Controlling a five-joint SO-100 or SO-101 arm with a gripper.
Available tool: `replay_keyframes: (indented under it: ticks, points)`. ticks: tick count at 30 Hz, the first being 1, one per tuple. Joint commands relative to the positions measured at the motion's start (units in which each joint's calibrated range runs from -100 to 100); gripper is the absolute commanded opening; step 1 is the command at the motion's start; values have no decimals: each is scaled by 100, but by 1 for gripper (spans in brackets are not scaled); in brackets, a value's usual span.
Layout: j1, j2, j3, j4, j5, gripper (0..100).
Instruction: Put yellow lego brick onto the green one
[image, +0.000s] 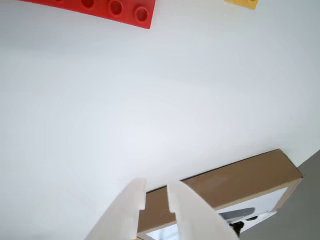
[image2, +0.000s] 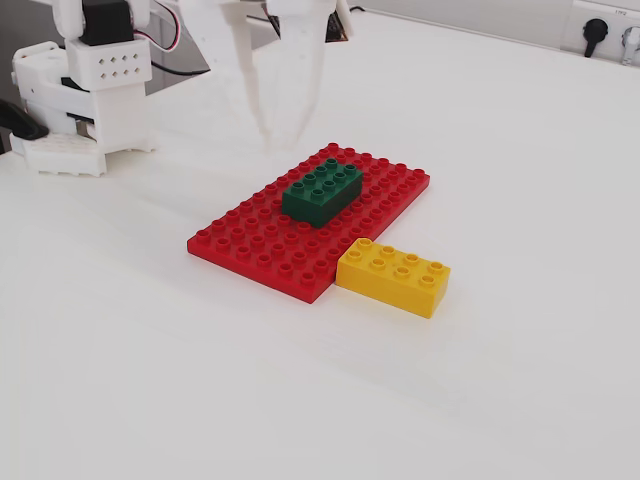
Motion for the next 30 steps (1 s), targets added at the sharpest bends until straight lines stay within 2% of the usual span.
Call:
replay_keyframes:
  ticks: [1, 6, 16, 22, 30]
  points:
    - [-255, 0, -281, 42, 642, 15]
    - [-726, 117, -236, 258, 1435, 19]
    - [-1228, 1089, -651, 873, 2238, 19]
    - [-1065, 1751, -1654, 1167, 2530, 19]
    - [-903, 2497, -1862, 1158, 2754, 19]
